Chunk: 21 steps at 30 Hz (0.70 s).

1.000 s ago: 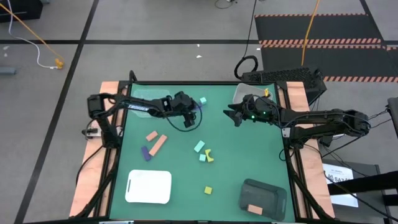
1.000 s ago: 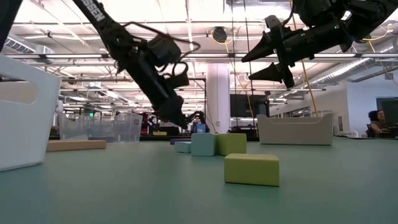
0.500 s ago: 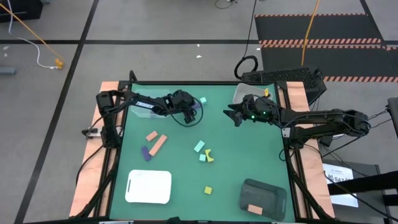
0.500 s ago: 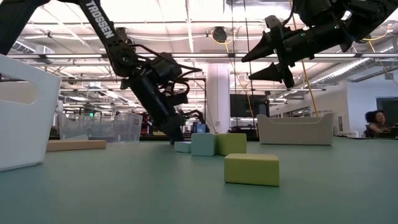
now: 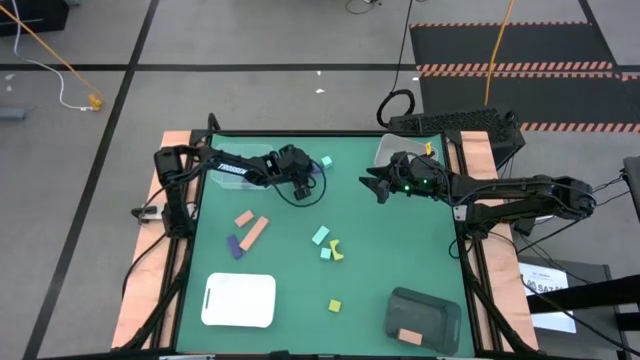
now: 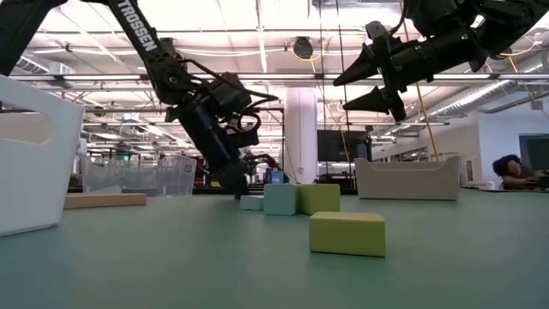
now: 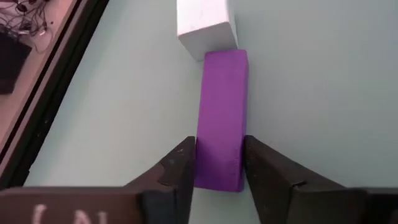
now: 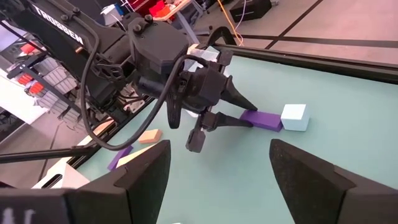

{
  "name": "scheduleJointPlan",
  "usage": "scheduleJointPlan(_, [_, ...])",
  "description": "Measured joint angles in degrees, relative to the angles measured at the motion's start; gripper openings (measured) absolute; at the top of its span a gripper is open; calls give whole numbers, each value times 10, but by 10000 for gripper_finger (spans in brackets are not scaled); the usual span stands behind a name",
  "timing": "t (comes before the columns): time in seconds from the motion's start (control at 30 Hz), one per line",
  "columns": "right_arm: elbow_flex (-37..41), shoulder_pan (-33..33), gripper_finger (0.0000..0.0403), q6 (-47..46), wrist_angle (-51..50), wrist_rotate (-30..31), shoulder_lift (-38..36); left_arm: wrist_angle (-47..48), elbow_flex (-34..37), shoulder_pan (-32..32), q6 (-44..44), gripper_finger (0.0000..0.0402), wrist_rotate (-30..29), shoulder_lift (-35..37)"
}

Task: Sort & place blocks by color
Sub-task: Put the top violet block into the transparent bin

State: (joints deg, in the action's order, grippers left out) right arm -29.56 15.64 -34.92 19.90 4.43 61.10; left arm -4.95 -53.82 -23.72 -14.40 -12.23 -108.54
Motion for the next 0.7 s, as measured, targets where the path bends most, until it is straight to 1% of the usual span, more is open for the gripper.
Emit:
scheduleJointPlan(0.1, [0, 0, 263, 0, 0, 0, 0, 1, -1, 3, 14, 89, -2, 1])
scheduleJointPlan(0.27, [0, 0, 263, 0, 0, 0, 0, 1, -1, 2, 31, 19, 31, 2])
scheduleJointPlan(0.33, [0, 0, 263, 0, 0, 0, 0, 0, -1, 2, 30, 6, 36, 2])
scheduleJointPlan(0.4, [0, 0, 263, 0, 0, 0, 0, 0, 0, 4, 27, 10, 36, 2])
scheduleJointPlan(0.5, [0, 0, 263, 0, 0, 0, 0, -9, 0, 5, 27, 27, 29, 1])
scheduleJointPlan(0.7, [0, 0, 263, 0, 0, 0, 0, -35, 2, 5, 20, 79, 32, 7])
